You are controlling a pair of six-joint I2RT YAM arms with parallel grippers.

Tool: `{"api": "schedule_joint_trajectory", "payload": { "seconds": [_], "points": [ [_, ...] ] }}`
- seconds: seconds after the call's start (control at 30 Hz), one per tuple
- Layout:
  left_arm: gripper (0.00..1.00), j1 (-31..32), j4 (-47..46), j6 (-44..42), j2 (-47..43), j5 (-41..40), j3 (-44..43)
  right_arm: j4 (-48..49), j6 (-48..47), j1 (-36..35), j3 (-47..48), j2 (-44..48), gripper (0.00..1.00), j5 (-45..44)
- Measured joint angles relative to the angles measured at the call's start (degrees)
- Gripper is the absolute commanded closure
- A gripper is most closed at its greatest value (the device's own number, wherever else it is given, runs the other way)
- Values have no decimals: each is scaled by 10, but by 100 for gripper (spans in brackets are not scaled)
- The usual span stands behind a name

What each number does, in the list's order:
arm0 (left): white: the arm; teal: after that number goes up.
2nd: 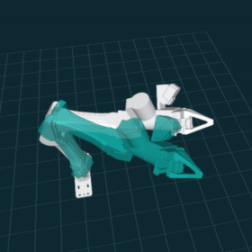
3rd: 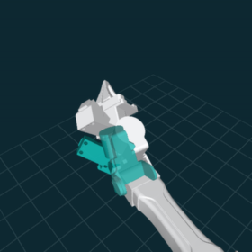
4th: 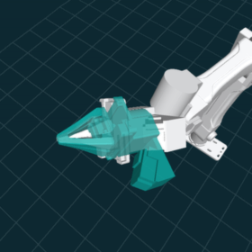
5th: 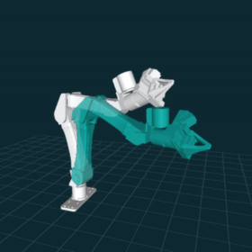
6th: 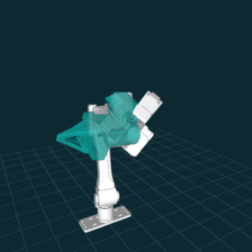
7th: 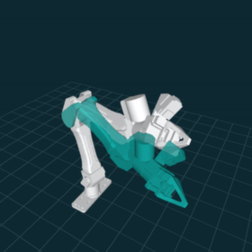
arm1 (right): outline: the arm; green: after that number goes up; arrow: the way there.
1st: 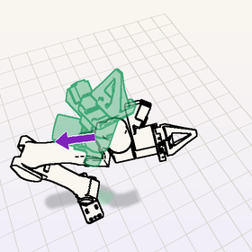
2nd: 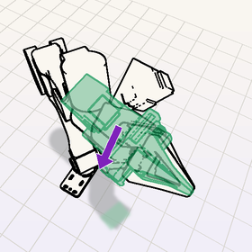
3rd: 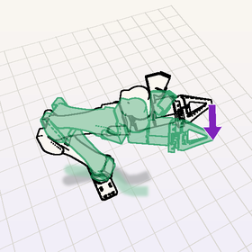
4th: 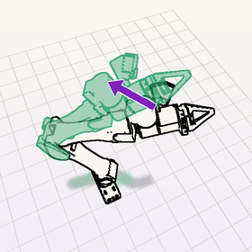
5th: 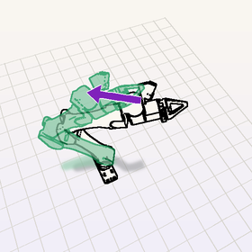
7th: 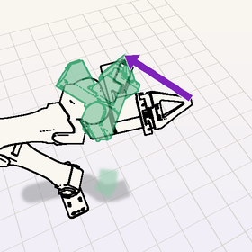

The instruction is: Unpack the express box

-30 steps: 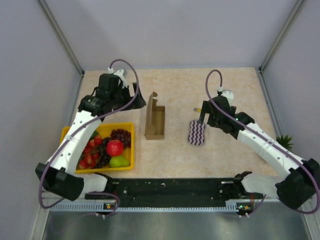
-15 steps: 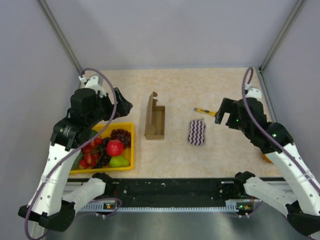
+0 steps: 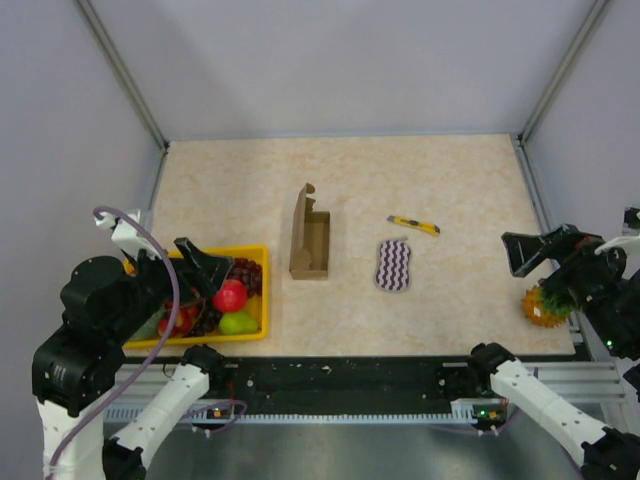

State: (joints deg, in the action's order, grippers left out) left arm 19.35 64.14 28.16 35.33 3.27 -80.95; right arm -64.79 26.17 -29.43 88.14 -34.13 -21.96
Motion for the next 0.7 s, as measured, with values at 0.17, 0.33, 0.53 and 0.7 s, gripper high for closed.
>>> {"api": "schedule_joint_trajectory", "payload": {
  "seconds": [0.17, 0.33, 0.53, 0.7],
  "points": [
    [1, 0, 12, -14, -1, 3, -4, -19, 0, 0, 6, 1, 1, 10],
    [1, 0, 25, -26, 3, 1, -7, -26, 5, 0, 3, -2, 1, 21],
    [1, 0, 34, -34, 11, -4, -20, -26, 7, 0, 3, -2, 1, 23],
    [1, 0, 37, -38, 13, -8, -20, -27, 11, 0, 0, -2, 1, 23]
  ]
}}
